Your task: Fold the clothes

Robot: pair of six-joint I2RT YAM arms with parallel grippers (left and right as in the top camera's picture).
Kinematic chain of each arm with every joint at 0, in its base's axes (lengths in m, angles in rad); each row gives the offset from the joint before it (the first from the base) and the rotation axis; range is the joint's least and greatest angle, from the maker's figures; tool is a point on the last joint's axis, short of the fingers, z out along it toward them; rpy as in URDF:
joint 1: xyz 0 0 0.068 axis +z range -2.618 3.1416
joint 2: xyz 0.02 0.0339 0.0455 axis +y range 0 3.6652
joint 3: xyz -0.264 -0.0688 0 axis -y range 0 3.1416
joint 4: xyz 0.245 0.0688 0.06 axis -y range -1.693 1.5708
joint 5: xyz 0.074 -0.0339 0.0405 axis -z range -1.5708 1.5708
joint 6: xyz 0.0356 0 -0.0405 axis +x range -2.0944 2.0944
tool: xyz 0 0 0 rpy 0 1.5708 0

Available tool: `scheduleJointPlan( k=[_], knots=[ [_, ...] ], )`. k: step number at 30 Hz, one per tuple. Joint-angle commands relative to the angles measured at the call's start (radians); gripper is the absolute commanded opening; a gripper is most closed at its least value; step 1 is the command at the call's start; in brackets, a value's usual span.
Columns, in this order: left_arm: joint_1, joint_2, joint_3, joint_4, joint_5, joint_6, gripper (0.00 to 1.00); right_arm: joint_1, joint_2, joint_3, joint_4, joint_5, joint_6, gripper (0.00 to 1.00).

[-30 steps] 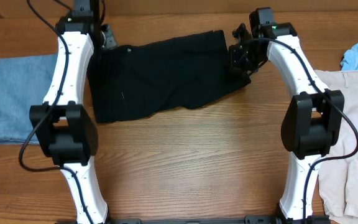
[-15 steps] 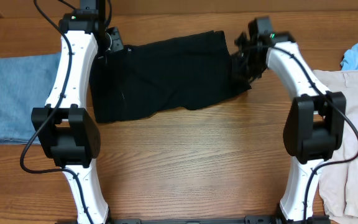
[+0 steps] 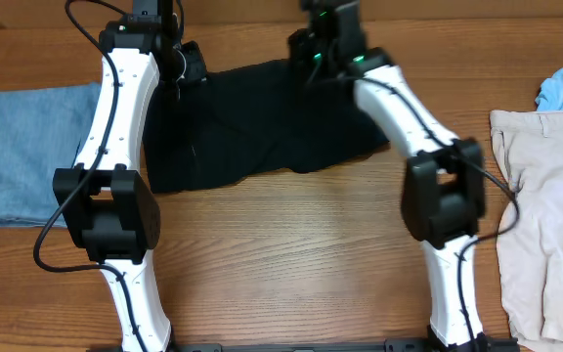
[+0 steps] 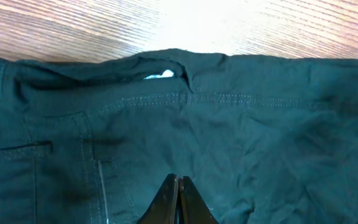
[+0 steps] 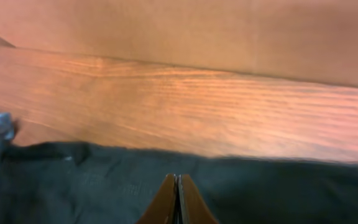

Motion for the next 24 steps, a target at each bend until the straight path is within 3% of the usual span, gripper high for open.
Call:
scheduleJointPlan(
  k=[1, 4, 10, 16, 24],
  knots=[
    [-0.001, -0.008, 0.005, -0.019, 0.003, -0.013, 0.04, 0.037, 0.088, 0.004, 0.116, 0.134, 0.008, 0.08],
    [-0.001, -0.008, 0.005, -0.026, 0.003, -0.006, 0.04, 0.04, 0.159, 0.004, 0.185, 0.135, 0.007, 0.1],
    [-0.006, -0.008, 0.005, -0.031, 0.003, -0.006, 0.04, 0.026, 0.23, 0.004, 0.169, 0.187, -0.038, 0.07],
    [-0.046, -0.008, 0.005, -0.027, -0.078, -0.005, 0.04, -0.029, 0.202, 0.005, -0.182, 0.248, -0.041, 0.04],
    [-0.105, -0.008, 0.005, -0.031, -0.143, 0.009, 0.04, -0.13, -0.038, 0.005, -0.56, 0.248, -0.041, 0.04]
  ],
)
